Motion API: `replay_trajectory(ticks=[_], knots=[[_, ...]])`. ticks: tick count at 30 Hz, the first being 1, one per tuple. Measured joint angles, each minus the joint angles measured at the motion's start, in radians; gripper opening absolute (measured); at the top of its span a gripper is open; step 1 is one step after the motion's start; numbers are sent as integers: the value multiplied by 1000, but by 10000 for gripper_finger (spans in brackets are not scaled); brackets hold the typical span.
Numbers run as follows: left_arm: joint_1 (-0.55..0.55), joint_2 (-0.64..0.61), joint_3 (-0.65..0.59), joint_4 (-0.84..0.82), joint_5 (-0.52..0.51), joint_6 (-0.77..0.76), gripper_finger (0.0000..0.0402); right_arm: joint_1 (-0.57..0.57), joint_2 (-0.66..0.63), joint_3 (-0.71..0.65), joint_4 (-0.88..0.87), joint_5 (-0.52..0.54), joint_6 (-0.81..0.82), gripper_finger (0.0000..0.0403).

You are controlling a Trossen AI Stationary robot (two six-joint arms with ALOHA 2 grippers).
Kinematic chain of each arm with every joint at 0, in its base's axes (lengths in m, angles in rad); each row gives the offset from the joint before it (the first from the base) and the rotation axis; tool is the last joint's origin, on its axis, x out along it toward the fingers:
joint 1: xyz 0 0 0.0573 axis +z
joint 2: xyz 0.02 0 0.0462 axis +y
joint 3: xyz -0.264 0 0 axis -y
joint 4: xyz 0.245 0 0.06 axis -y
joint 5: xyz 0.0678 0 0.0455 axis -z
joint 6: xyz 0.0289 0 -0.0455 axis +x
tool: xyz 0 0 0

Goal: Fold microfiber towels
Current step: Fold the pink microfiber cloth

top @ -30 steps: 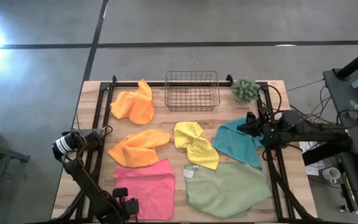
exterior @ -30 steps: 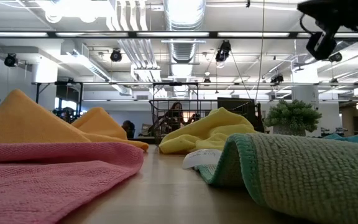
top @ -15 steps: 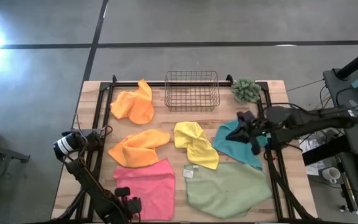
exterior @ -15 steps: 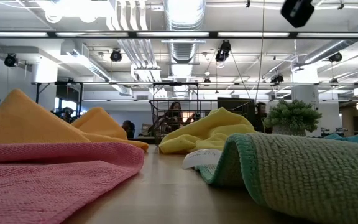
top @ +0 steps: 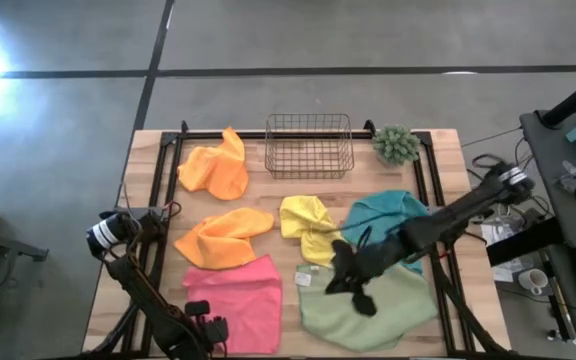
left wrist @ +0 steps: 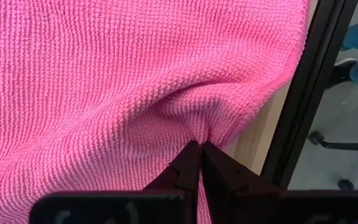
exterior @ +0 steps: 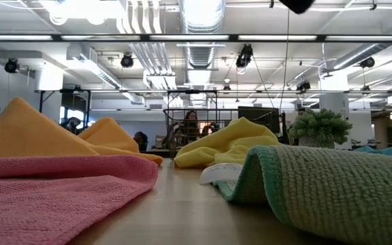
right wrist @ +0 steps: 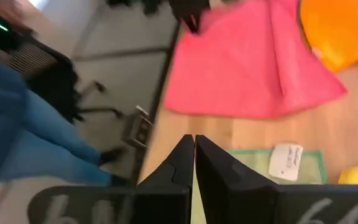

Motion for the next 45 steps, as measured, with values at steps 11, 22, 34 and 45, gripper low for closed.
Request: replay_trajectory(ticks=[11,22,34,45], knots=[[-8,0,9,-2,-6,-1,1,67,389,431,-74,7,-107,9],[-23,-1,8,2,-16,0,1,77,679,768,-239,8,-153,9],[-24,-2,7,4,-27,0,1,77,981,1151,-499,-4,-253,59],[-24,-2,6,5,-27,1,1,77,1052,1202,-466,5,-271,150]])
